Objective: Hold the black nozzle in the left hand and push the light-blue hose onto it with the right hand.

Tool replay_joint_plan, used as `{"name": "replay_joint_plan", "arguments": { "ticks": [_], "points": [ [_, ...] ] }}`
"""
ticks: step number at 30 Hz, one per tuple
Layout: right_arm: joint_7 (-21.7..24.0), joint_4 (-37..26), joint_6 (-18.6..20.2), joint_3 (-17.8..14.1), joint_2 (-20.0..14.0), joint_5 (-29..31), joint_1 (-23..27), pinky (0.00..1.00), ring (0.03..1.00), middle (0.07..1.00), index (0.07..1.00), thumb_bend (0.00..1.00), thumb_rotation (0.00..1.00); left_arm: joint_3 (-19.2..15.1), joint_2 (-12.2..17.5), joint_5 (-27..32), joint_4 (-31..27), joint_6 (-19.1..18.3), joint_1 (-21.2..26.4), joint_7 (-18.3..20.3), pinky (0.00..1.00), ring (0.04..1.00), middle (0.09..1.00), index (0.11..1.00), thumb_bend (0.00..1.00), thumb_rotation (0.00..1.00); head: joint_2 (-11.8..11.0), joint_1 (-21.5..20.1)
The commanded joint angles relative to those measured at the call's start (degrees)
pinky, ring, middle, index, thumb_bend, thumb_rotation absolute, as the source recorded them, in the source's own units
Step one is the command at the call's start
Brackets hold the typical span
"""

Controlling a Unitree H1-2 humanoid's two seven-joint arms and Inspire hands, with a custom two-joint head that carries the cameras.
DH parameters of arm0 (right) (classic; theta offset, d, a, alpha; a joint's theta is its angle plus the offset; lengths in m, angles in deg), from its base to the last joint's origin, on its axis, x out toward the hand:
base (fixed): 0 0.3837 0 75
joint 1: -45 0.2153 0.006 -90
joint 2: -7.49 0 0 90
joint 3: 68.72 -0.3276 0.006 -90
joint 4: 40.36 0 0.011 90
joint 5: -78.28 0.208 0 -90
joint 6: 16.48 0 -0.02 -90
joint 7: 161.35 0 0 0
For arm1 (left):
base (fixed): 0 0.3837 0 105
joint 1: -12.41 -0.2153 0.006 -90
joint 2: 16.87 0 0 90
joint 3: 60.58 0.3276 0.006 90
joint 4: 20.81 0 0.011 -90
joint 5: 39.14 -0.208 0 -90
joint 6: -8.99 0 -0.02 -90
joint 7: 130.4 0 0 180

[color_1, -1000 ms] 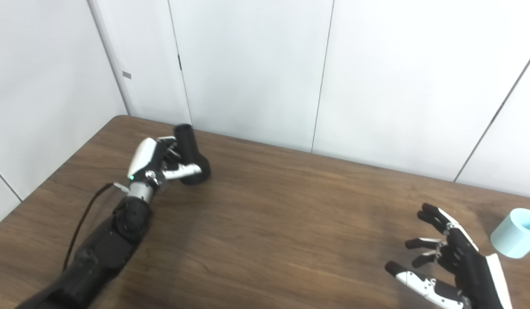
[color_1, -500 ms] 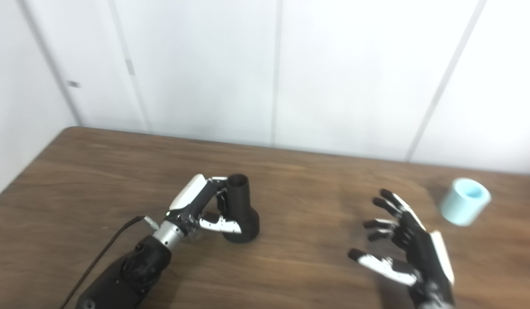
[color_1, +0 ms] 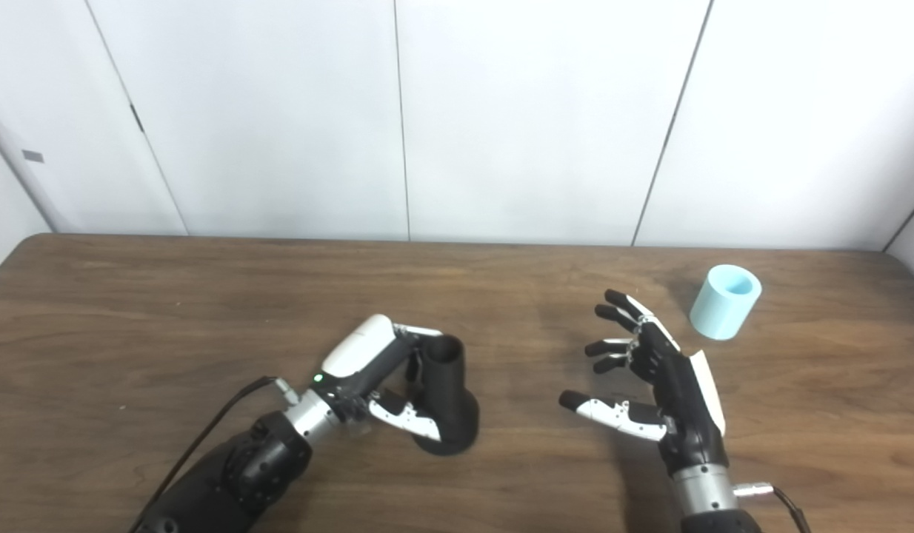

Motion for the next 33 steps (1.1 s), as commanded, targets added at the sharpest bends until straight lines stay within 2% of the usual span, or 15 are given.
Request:
{"name": "replay_joint_plan", "arguments": {
  "ticks": [1,6,11,16,19,23,25,26,28,30,33],
  "points": [
    [-0.31,-1.48,-2.29,-0.99,-0.67,2.03,1.45,0.48,0.587,0.799,0.83,0.74,0.06,4.19,-0.35,-4.27,6.72,-0.68,-5.74,0.37,0.25,0.366,0.426,0.52,0.5,0.0,0.2,-0.39],
    [0.47,-1.8,-2.43,-2.02,-2.94,3.0,1.36,0.52,0.611,0.801,0.834,0.73,0.09,7.78,0.95,-9.42,9.92,-0.69,-4.23,-2.47,0.24,0.366,0.426,0.517,0.5,0.0,0.44,-1.44],
    [0.78,-8.17,2.78,-2.61,-5.29,2.36,2.51,0.48,0.603,0.805,0.84,0.74,0.16,9.63,1.27,-14.39,13.74,-1.14,-3.55,-5.26,0.26,0.363,0.434,0.523,0.5,0.0,0.57,-2.35],
    [0.87,-12.84,7.37,-3.47,-6.95,2.97,4.17,0.44,0.568,0.783,0.813,0.75,0.1,12.91,1.08,-19.87,17.27,-1.22,-2.51,-10.99,0.26,0.36,0.436,0.529,0.5,0.0,0.45,-2.93],
    [1.23,-14.77,9.82,-4.23,-7.84,3.47,5.09,0.45,0.575,0.774,0.8,0.75,0.05,15.01,0.98,-22.82,19.08,-1.76,-1.74,-14.42,0.31,0.359,0.437,0.524,0.5,0.0,0.3,-3.5],
    [1.99,-16.04,9.67,-4.91,-10.27,1.85,6.51,0.46,0.567,0.763,0.803,0.75,0.03,17.09,1.02,-24.98,21.07,-2.04,-0.94,-17.48,0.33,0.362,0.457,0.535,0.5,0.0,-0.04,-4.68],
    [2.3,-17.22,10.74,-5.14,-11.86,0.37,7.83,0.46,0.563,0.772,0.806,0.74,0.07,18.0,1.22,-26.06,21.73,-2.31,-0.62,-18.56,0.34,0.37,0.47,0.533,0.5,0.0,-0.04,-4.68],
    [2.36,-18.42,12.59,-5.28,-12.44,-0.39,8.55,0.46,0.562,0.772,0.802,0.74,0.07,18.21,1.21,-26.16,22.24,-2.19,-0.48,-18.86,0.34,0.371,0.466,0.533,0.5,0.0,-0.77,-6.65],
    [2.5,-20.82,16.12,-5.46,-13.75,-2.21,10.17,0.46,0.584,0.772,0.803,0.73,0.05,18.16,1.19,-25.64,22.87,-1.92,-0.39,-18.76,0.33,0.373,0.461,0.533,0.5,0.0,-1.26,-7.92],
    [2.78,-22.99,19.86,-5.92,-15.51,-3.35,12.45,0.46,0.601,0.776,0.808,0.72,0.07,17.8,1.37,-24.7,22.75,-1.84,-0.51,-17.83,0.33,0.379,0.456,0.529,0.5,0.0,-1.7,-9.02],
    [3.15,-24.01,24.58,-6.79,-18.25,-4.88,16.3,0.48,0.595,0.762,0.799,0.73,0.06,17.79,1.61,-24.62,23.32,-1.4,-0.45,-18.74,0.31,0.386,0.438,0.52,0.5,0.0,-2.92,-11.46]
  ]
}}
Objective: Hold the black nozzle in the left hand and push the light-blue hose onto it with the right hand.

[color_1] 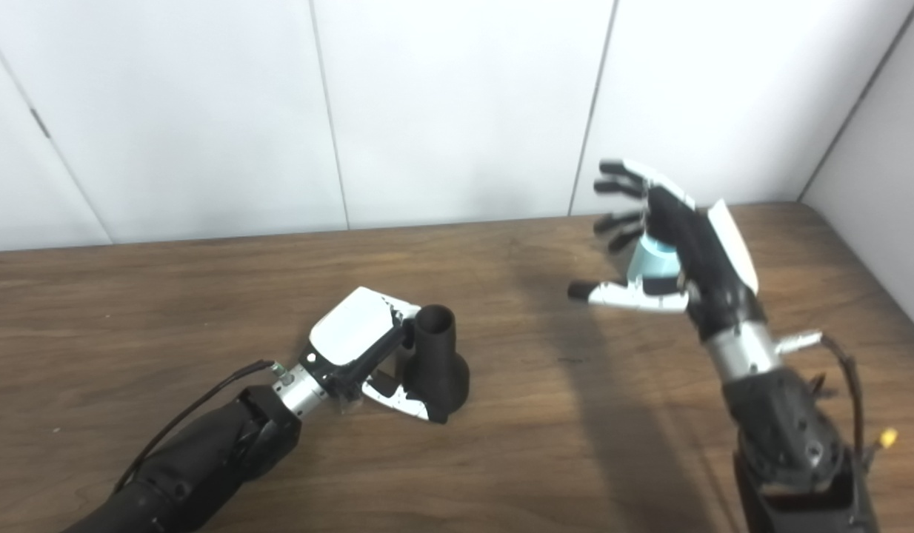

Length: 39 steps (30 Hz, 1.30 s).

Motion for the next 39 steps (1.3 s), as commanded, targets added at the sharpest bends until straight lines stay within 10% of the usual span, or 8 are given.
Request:
{"name": "replay_joint_plan", "arguments": {
  "ticks": [1,9,24,32,39],
  "points": [
    [0.58,-3.39,4.19,-2.04,-5.04,-2.28,7.05,0.49,0.607,0.757,0.793,0.75,0.08,4.58,2.29,-4.37,9.82,-1.27,-10.73,4.27,0.3,0.386,0.436,0.519,0.5,0.0,-0.76,-1.47],
    [4.75,2.35,12.83,-1.57,-12.07,-8.73,14.62,0.61,0.718,0.79,0.787,0.8,0.08,3.46,4.19,-3.06,6.99,-2.37,-11.25,8.11,0.35,0.368,0.462,0.517,0.5,0.0,-4.0,-7.68],
    [18.03,16.81,13.06,-0.36,-15.93,-16.13,17.71,0.73,0.885,0.957,0.922,0.89,0.25,2.94,5.69,-2.64,5.72,-1.97,-11.54,7.91,0.36,0.383,0.44,0.523,0.5,0.0,-6.93,-11.92],
    [14.59,26.62,11.87,-1.58,-13.89,-12.51,16.99,0.81,0.927,0.971,0.95,0.87,0.16,2.8,5.78,-0.95,5.59,-1.46,-11.83,10.36,0.38,0.38,0.43,0.508,0.5,0.0,-6.91,-11.52],
    [12.04,31.4,10.36,-1.69,-13.38,-10.08,16.19,0.84,0.934,0.967,0.989,0.96,0.29,3.77,6.07,-2.06,5.82,-1.0,-11.92,8.27,0.36,0.365,0.421,0.508,0.5,0.0,-6.82,-11.48]
  ]
}}
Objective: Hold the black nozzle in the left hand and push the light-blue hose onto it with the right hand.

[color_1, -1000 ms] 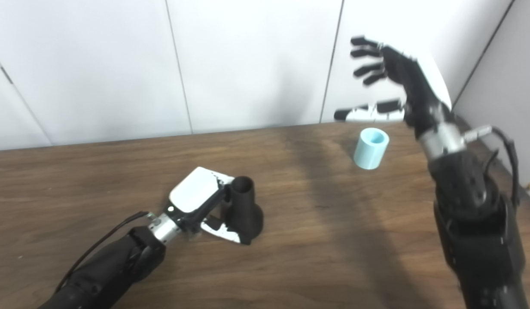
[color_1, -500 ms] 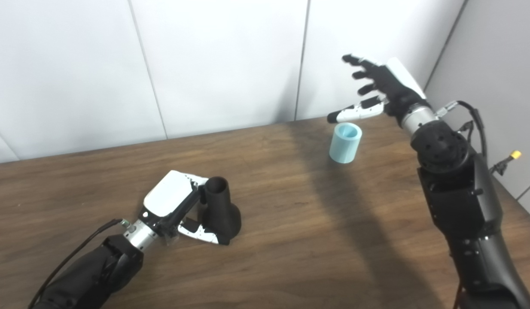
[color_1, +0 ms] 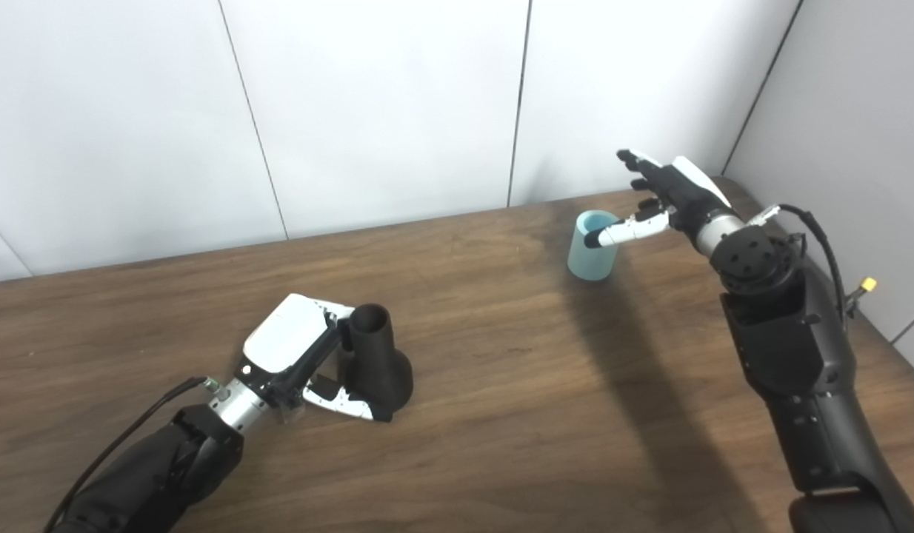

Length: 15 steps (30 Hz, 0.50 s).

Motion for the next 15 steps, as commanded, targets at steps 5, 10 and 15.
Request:
{"name": "replay_joint_plan", "arguments": {
  "ticks": [5,10,15],
  "points": [
    [-5.04,1.65,-2.35,-1.81,-1.17,2.34,2.38,0.83,0.938,0.977,0.994,0.88,0.19,4.73,4.17,-4.32,6.62,-1.25,-11.39,7.74,0.37,0.375,0.423,0.501,0.5,0.0,0.06,0.0],
    [-7.88,4.77,-3.27,-1.74,-0.65,2.35,2.18,0.83,0.945,0.999,1.0,0.87,0.19,4.95,4.11,-4.79,6.87,-1.2,-11.57,6.72,0.37,0.387,0.432,0.524,0.5,0.0,0.26,0.49],
    [-9.23,6.58,-4.04,-2.12,0.82,4.25,2.0,0.88,0.957,0.989,1.0,0.88,0.18,5.31,4.22,-4.67,6.94,-1.01,-11.6,7.26,0.34,0.39,0.43,0.522,0.5,0.0,0.38,0.7]
  ]
}}
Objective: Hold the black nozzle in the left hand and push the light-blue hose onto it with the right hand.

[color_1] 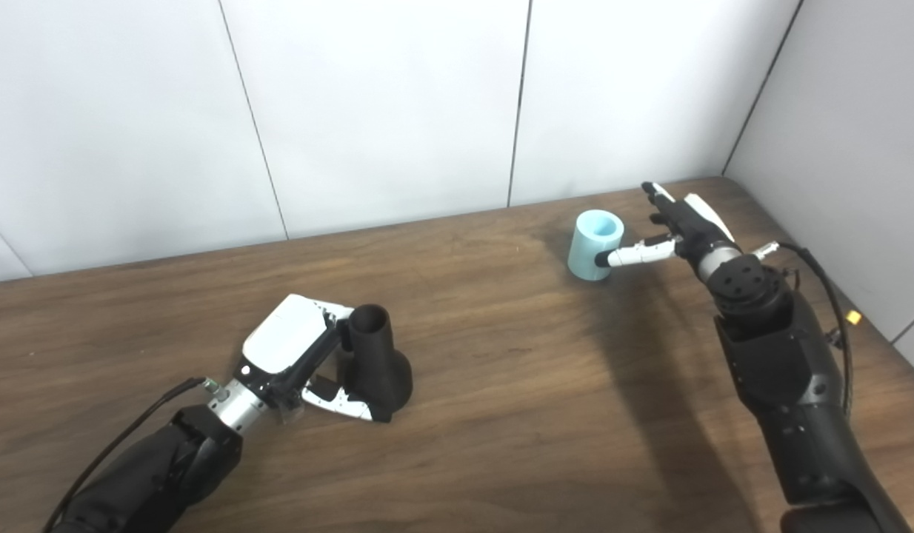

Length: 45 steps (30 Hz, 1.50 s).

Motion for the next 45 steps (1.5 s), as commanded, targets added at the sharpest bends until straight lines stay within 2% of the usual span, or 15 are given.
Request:
{"name": "replay_joint_plan", "arguments": {
  "ticks": [1,7,11,18,24,28,30,31,33,34,35,36,38,40,45],
  "points": [
    [-2.95,-2.0,-3.39,-1.68,-0.58,1.97,3.03,0.89,0.963,0.992,1.0,0.88,0.17,5.25,4.05,-4.84,7.05,-1.05,-11.53,7.37,0.34,0.39,0.43,0.522,0.5,0.0,0.03,-0.01],
    [-4.15,-1.85,-5.36,-0.7,1.16,3.23,2.55,0.82,0.926,0.996,1.0,0.84,0.12,5.41,4.15,-4.9,7.13,-0.99,-11.38,7.21,0.35,0.386,0.431,0.524,0.5,0.0,0.28,0.35],
    [-5.03,-1.8,-6.29,0.53,1.89,2.72,2.46,0.78,0.882,0.953,0.99,0.85,0.14,5.35,4.31,-5.09,6.7,-1.22,-11.5,7.62,0.34,0.39,0.431,0.523,0.5,0.0,0.47,0.77],
    [-4.59,-2.25,-7.88,1.95,2.76,4.15,2.76,0.8,0.883,0.943,0.982,0.85,0.12,5.31,4.25,-4.93,6.58,-1.62,-11.61,8.53,0.36,0.399,0.43,0.522,0.5,0.0,0.67,0.87],
    [-4.86,-2.74,-8.24,3.48,2.63,3.79,3.01,0.74,0.83,0.902,0.965,0.89,0.15,5.45,4.11,-5.25,7.06,-1.39,-11.52,7.51,0.36,0.392,0.435,0.526,0.5,0.0,0.87,0.97],
    [-6.41,-2.64,-9.13,4.48,2.75,2.52,3.03,0.72,0.806,0.879,0.947,0.86,0.12,5.06,4.35,-4.27,6.27,-1.33,-11.64,8.85,0.37,0.381,0.424,0.509,0.5,0.0,0.98,1.09],
    [-8.22,-2.33,-9.61,4.62,3.11,1.58,2.96,0.66,0.735,0.809,0.873,0.83,0.05,5.04,4.39,-4.2,6.24,-1.19,-11.64,8.7,0.36,0.393,0.432,0.525,0.5,0.0,0.98,1.09],
    [-9.9,-1.44,-11.04,4.92,3.3,0.57,2.91,0.65,0.722,0.797,0.859,0.83,0.04,4.93,4.43,-4.07,6.08,-1.25,-11.7,8.88,0.36,0.395,0.433,0.527,0.5,0.0,1.17,1.41],
    [-12.69,1.12,-15.2,5.63,3.33,-0.87,2.88,0.61,0.62,0.666,0.717,0.79,0.01,4.85,4.51,-4.24,5.86,-1.42,-11.8,8.78,0.37,0.394,0.433,0.521,0.5,0.0,1.17,1.41],
    [-13.88,2.57,-16.62,6.18,3.28,-1.8,3.01,0.6,0.603,0.641,0.692,0.78,0.0,4.83,4.59,-4.3,5.71,-1.47,-11.86,8.78,0.36,0.396,0.434,0.523,0.5,0.0,1.27,1.65],
    [-14.97,3.97,-17.6,6.84,3.18,-2.82,3.25,0.59,0.574,0.557,0.608,0.66,0.0,4.88,4.65,-4.33,5.74,-1.35,-11.86,8.64,0.36,0.398,0.434,0.523,0.5,0.0,1.34,1.77],
    [-15.71,4.91,-18.2,7.28,3.13,-3.53,3.44,0.57,0.544,0.498,0.557,0.58,0.0,4.9,4.68,-4.33,5.77,-1.26,-11.86,8.58,0.36,0.398,0.432,0.522,0.5,0.0,1.34,1.77],
    [-16.85,6.3,-19.21,7.78,3.31,-4.15,3.67,0.55,0.522,0.469,0.526,0.54,0.0,5.12,4.74,-4.39,6.04,-1.02,-11.76,8.15,0.36,0.398,0.432,0.523,0.5,0.0,1.49,2.13],
    [-18.03,7.27,-20.11,8.18,3.61,-4.59,3.77,0.51,0.493,0.497,0.483,0.53,0.0,5.09,4.8,-4.31,6.16,-0.96,-11.73,8.11,0.36,0.398,0.432,0.522,0.5,0.0,1.53,2.32],
    [-19.23,7.43,-20.64,8.06,4.7,-4.09,3.62,0.48,0.466,0.507,0.473,0.52,0.0,4.89,4.88,-3.89,6.8,-0.92,-11.67,7.81,0.35,0.402,0.432,0.522,0.5,0.0,1.53,2.5]
  ]
}}
